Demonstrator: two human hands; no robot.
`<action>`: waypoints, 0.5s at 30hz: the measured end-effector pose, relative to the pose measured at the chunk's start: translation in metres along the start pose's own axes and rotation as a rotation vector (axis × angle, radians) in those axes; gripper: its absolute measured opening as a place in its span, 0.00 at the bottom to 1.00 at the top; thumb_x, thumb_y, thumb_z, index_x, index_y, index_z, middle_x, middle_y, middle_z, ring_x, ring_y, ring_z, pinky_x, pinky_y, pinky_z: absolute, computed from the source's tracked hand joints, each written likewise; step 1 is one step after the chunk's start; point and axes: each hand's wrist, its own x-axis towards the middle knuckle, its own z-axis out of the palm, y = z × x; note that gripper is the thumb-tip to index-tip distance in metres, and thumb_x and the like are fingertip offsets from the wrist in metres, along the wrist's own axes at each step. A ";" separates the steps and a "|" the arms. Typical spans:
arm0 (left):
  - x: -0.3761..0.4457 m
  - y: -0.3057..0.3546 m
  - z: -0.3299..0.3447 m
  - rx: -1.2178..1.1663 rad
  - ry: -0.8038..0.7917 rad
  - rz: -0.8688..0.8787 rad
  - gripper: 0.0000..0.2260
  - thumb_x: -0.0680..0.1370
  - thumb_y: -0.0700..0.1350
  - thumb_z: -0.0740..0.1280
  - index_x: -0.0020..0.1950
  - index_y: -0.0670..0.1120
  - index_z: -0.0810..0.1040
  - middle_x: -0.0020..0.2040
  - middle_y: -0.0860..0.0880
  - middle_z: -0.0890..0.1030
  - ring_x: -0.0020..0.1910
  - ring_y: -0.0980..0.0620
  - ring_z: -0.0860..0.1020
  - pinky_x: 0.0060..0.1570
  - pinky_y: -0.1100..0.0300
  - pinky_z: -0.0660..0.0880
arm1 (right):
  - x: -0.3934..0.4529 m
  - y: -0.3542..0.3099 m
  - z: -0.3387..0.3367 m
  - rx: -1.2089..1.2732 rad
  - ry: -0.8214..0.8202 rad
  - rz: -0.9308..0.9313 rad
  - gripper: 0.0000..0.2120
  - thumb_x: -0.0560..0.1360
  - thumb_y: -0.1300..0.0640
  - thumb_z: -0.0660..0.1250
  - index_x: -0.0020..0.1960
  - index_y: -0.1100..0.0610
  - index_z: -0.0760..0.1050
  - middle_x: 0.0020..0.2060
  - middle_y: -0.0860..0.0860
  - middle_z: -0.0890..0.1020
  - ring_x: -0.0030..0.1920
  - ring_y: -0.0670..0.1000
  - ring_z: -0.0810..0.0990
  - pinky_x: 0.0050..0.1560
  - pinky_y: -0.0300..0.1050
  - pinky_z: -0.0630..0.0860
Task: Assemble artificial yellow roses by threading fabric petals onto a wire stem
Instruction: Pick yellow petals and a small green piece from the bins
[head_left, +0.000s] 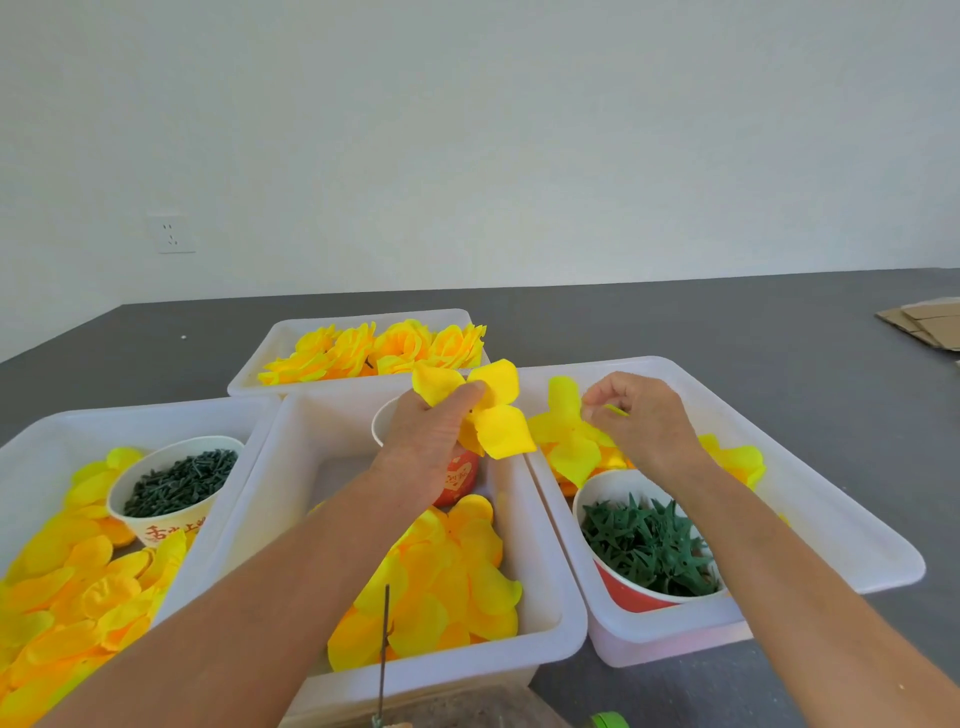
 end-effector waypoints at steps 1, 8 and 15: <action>-0.001 -0.002 0.001 0.014 -0.012 -0.001 0.03 0.74 0.44 0.70 0.46 0.49 0.79 0.48 0.46 0.82 0.52 0.44 0.80 0.58 0.40 0.74 | 0.000 0.001 0.002 -0.094 -0.006 -0.043 0.02 0.72 0.63 0.69 0.41 0.59 0.79 0.41 0.51 0.82 0.45 0.49 0.77 0.49 0.41 0.72; -0.006 -0.008 0.006 0.085 -0.046 0.022 0.06 0.73 0.48 0.71 0.49 0.51 0.78 0.47 0.49 0.82 0.48 0.49 0.80 0.47 0.53 0.78 | 0.002 0.002 0.001 -0.532 0.044 -0.066 0.13 0.78 0.52 0.62 0.46 0.58 0.82 0.47 0.55 0.81 0.53 0.55 0.72 0.53 0.50 0.70; -0.012 -0.007 0.009 0.093 -0.088 0.040 0.07 0.72 0.49 0.71 0.48 0.49 0.79 0.44 0.49 0.83 0.44 0.50 0.81 0.40 0.59 0.76 | -0.013 -0.029 0.000 0.279 -0.157 -0.166 0.18 0.69 0.47 0.69 0.36 0.64 0.80 0.27 0.48 0.76 0.30 0.42 0.71 0.34 0.31 0.66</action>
